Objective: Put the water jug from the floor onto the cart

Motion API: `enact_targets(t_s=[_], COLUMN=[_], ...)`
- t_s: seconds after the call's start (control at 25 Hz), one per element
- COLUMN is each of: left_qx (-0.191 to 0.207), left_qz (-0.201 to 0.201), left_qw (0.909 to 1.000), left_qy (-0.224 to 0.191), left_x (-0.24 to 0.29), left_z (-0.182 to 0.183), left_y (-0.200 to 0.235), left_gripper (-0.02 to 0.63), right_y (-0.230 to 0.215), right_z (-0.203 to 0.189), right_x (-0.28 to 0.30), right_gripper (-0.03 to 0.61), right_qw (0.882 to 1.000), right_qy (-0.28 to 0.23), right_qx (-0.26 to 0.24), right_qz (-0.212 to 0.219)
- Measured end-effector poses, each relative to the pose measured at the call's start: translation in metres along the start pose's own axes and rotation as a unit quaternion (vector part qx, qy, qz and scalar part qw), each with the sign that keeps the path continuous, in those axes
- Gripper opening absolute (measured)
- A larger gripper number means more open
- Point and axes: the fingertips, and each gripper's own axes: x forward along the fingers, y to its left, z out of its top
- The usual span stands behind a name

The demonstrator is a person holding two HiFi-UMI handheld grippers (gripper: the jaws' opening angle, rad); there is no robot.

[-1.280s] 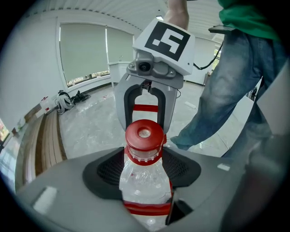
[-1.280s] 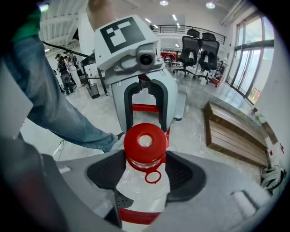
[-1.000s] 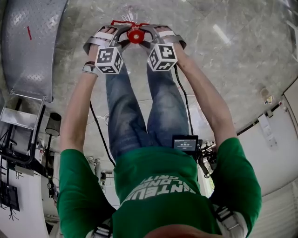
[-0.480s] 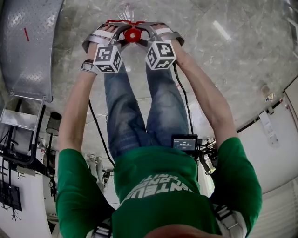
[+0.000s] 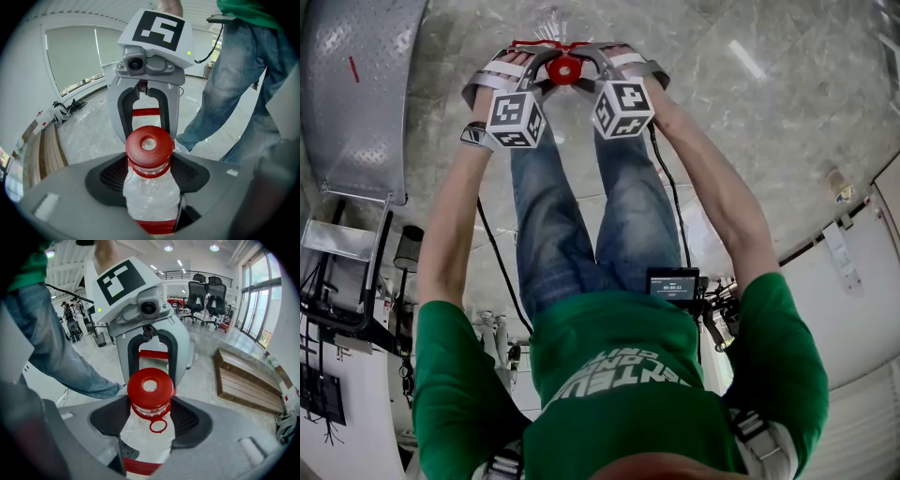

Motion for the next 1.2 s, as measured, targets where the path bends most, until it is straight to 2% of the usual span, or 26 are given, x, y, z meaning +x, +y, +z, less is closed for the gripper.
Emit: enact_targets(t_s=[0.32, 0.56, 0.8, 0.96, 1.2], left_qx=[-0.005, -0.012, -0.02, -0.034, -0.064], left_qz=[0.015, 0.035, 0.056, 0.069, 0.088], left_qw=[0.9999, 0.9993, 0.9982, 0.997, 0.994], left_qy=[-0.007, -0.011, -0.01, -0.013, -0.009], left_x=[-0.033, -0.08, -0.156, -0.215, -0.298], left_z=[0.01, 0.027, 0.057, 0.088, 0.113], left_y=[0.014, 0.032, 0.053, 0.065, 0.088], left_gripper=[0.298, 0.298, 0.299, 0.299, 0.299], right_y=[-0.012, -0.027, -0.044, -0.052, -0.07], right_z=[0.027, 0.064, 0.123, 0.166, 0.233], right_x=[-0.024, -0.06, -0.118, -0.169, -0.226], right_gripper=[0.254, 0.253, 0.253, 0.253, 0.255], right_qw=[1.0, 0.999, 0.999, 0.998, 0.996], right_qy=[-0.01, -0.015, -0.015, -0.017, -0.019], right_qx=[-0.009, -0.031, -0.05, -0.061, -0.088], right_qz=[0.004, -0.001, 0.002, 0.012, 0.028])
